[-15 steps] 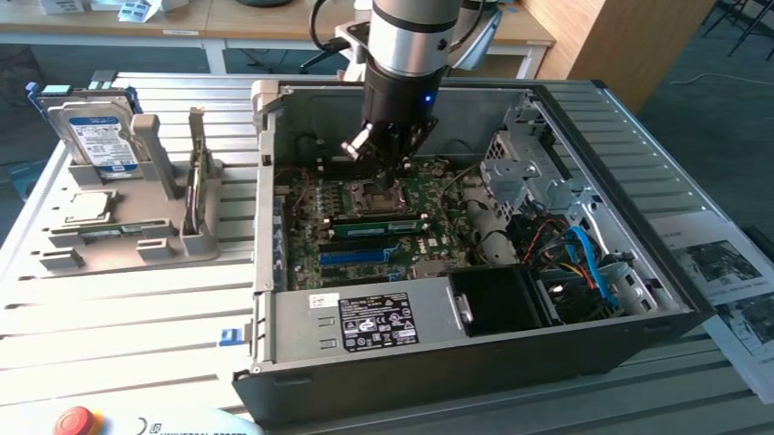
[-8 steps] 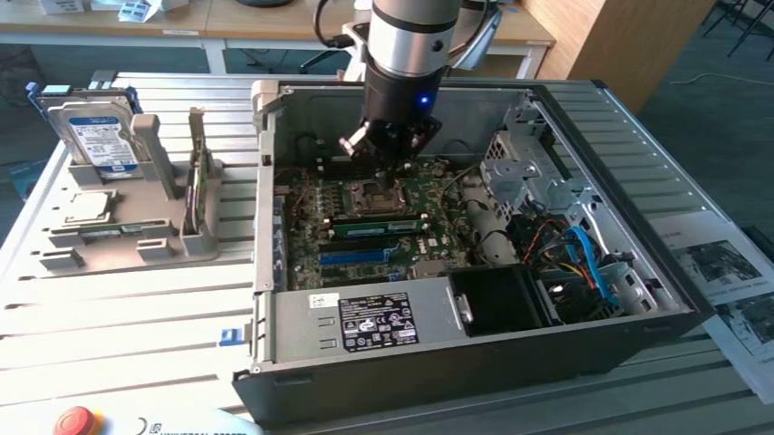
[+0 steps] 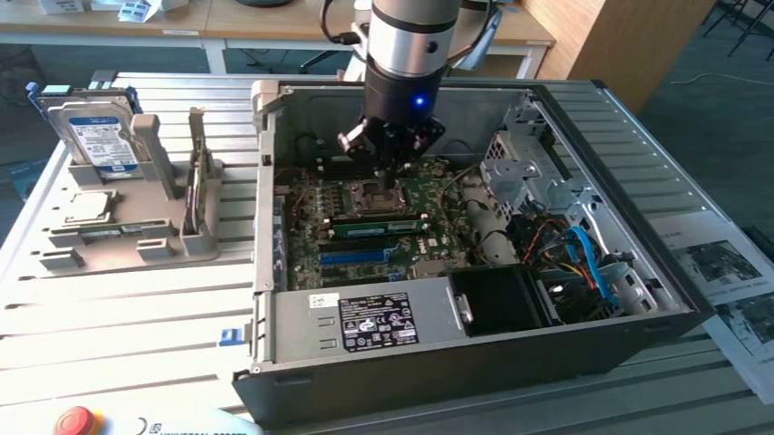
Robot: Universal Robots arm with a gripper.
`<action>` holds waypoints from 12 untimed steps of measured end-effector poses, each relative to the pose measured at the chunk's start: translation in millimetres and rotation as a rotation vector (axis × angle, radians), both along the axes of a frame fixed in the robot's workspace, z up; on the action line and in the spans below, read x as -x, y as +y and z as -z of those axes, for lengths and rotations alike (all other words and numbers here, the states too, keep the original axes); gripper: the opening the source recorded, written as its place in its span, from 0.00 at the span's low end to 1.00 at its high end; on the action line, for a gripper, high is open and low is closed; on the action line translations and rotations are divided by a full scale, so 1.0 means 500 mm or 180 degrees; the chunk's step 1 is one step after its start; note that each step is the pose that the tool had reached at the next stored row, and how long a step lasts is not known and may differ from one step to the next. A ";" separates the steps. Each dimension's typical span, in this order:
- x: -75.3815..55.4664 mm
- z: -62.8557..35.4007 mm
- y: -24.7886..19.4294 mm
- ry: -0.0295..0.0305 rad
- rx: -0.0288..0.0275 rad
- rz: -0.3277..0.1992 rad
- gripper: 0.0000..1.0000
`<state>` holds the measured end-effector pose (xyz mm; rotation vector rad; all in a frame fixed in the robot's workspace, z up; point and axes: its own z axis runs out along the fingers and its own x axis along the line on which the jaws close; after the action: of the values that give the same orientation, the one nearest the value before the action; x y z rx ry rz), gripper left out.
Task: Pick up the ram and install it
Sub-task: 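Press down the ram until it locks into place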
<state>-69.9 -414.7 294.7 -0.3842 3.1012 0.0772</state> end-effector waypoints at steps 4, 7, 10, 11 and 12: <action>0.000 0.000 0.0000 0.0000 0.0000 0.0213 0.10; 0.000 0.000 0.0000 0.0000 0.0000 0.0353 0.10; 0.000 0.000 0.0000 0.0000 0.0000 0.0412 0.10; 0.000 0.000 0.0000 0.0000 0.0000 0.0413 0.10; 0.000 0.000 0.0000 0.0000 0.0000 0.0413 0.10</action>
<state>-69.9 -414.7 294.7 -0.1824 3.1164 0.0753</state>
